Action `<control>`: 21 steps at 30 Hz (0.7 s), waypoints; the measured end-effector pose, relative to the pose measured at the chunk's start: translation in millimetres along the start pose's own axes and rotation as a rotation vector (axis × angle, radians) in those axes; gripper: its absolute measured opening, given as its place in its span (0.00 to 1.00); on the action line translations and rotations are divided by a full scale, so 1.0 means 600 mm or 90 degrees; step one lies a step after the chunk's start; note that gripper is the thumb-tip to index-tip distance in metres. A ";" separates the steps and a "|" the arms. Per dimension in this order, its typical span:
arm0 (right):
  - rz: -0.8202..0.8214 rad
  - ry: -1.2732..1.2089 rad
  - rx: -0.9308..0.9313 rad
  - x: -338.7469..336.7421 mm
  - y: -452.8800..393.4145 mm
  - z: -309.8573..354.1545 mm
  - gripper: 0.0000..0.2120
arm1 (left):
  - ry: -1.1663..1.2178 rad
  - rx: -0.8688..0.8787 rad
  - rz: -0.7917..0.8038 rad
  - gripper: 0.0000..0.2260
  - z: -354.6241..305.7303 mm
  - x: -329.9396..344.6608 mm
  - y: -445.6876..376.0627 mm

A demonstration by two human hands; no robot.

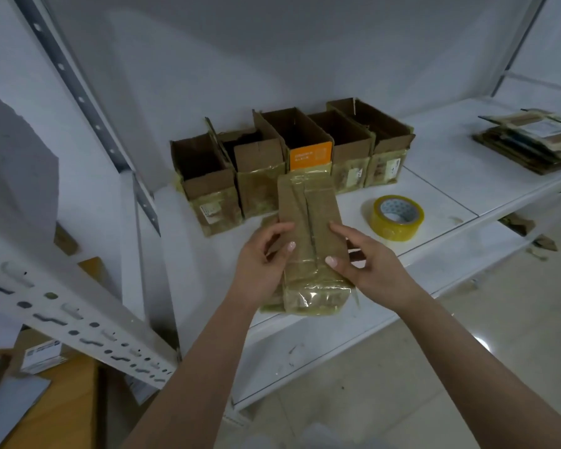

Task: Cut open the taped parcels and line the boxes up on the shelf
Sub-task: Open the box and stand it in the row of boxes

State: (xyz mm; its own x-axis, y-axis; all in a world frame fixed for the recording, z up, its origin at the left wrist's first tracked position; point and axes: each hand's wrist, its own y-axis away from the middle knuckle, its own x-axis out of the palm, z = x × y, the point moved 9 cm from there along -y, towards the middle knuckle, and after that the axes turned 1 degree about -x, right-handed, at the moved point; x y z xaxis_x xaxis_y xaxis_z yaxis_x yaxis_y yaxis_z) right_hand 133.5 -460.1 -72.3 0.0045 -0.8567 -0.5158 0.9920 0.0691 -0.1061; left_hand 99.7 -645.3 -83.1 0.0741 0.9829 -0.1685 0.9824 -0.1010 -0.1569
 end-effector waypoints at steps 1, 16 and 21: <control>0.014 -0.026 -0.007 0.004 0.011 -0.002 0.34 | -0.019 0.010 -0.015 0.10 -0.002 -0.003 0.006; -0.098 0.174 -0.226 0.007 0.067 0.041 0.24 | -0.024 0.099 -0.025 0.14 -0.027 0.011 0.100; -0.154 0.142 -0.274 -0.007 0.064 0.072 0.18 | -0.026 0.143 -0.099 0.14 -0.047 -0.001 0.089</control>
State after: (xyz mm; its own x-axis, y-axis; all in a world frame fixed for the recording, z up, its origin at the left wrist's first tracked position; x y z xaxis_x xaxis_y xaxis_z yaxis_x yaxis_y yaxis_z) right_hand 176.8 -476.0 -37.7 -0.2908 -0.7476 -0.5971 0.8197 0.1273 -0.5585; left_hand 156.7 -646.8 -64.0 -0.0855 0.9826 -0.1646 0.9189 0.0139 -0.3943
